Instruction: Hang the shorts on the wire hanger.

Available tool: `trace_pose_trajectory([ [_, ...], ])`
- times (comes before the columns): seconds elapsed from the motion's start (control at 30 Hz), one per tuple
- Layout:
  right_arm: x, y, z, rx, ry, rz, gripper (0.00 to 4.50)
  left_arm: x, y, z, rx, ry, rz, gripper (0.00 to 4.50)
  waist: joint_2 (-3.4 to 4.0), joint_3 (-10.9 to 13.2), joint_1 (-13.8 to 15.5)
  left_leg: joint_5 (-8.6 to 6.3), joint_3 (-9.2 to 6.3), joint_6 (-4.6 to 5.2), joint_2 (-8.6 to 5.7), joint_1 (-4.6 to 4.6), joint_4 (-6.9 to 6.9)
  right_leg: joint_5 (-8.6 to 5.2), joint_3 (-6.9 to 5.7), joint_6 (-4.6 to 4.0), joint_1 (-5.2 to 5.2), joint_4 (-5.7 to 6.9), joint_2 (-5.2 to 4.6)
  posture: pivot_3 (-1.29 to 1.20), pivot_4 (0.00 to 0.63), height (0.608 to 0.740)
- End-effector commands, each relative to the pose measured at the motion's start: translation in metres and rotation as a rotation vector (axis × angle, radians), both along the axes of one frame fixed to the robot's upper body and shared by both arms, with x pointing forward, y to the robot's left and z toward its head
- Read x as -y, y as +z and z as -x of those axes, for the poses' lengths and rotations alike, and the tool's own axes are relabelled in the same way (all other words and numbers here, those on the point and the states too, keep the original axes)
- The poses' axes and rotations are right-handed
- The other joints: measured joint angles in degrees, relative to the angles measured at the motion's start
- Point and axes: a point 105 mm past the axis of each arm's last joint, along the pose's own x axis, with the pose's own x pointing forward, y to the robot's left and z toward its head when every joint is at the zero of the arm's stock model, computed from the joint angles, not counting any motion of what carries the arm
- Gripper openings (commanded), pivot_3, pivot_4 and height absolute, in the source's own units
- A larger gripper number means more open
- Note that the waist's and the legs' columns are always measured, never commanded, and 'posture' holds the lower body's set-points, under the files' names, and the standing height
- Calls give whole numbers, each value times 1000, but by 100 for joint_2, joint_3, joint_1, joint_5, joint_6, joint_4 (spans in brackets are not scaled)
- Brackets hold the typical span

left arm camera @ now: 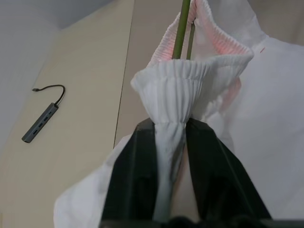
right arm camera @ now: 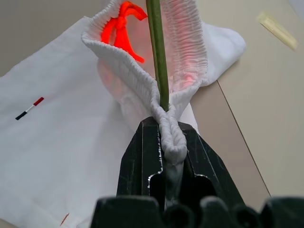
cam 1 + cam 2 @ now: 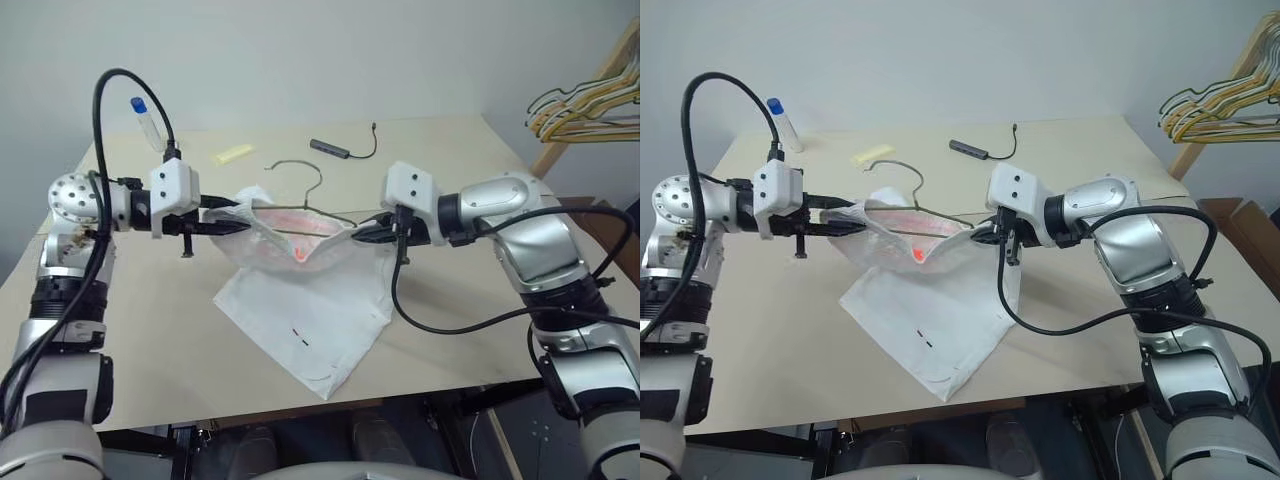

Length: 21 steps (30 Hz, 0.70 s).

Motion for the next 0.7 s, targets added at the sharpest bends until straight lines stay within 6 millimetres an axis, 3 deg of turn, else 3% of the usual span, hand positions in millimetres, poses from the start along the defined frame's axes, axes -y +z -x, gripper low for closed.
trace_pose_trajectory([
  [0.03, 9, 12, -4, 30, -62, -40, 87, -2, 32, -8, 122, 31, 104, 2384, -1, -1, 0, 0, 0, 0, 0, 0, 0, 0, 0, 0, 0, 1, 0, -104, 0, 740],
  [0.13, 18, 15, -8, 24, -136, -79, 87, -8, 43, -15, 129, 81, 201, 3383, -1, -1, -2, 0, -2, 0, -1, -1, 2, 0, 0, 0, 0, 2, -1, -106, 0, 740],
  [0.23, 37, 17, -10, 11, -246, -110, 87, -24, 55, -35, 184, 248, 312, 4364, -2, -1, 2, 0, -3, 0, -2, 0, 2, 0, 0, 0, 0, 2, -1, -116, 0, 740],
  [0.27, 43, 17, -10, 1, -288, -122, 87, -29, 61, -41, 220, 303, 346, 4478, -2, -1, 8, 0, -4, 0, -2, 0, 2, 0, -1, 0, 0, 2, -1, -122, 0, 740],
  [0.37, 64, 21, -14, -33, -463, -181, 87, -40, 82, -58, 295, 468, 503, 4500, -4, -2, 10, 0, -10, 0, -3, -2, 4, 0, -1, 0, 0, 2, -5, -126, 0, 740],
  [0.43, 79, 25, -18, -73, -614, -242, 87, -37, 84, -57, 292, 459, 544, 4500, -5, -3, 2, 0, -14, 0, -4, -3, 5, 0, 2, 0, -1, 3, -7, -138, 0, 740],
  [0.7, 134, 16, 1, -179, -1048, -243, 87, 13, 68, -29, 250, 238, 548, 4500, -4, -3, -89, 0, -30, 0, -4, -8, 2, 0, 13, 0, -8, 7, -11, -216, 0, 740],
])
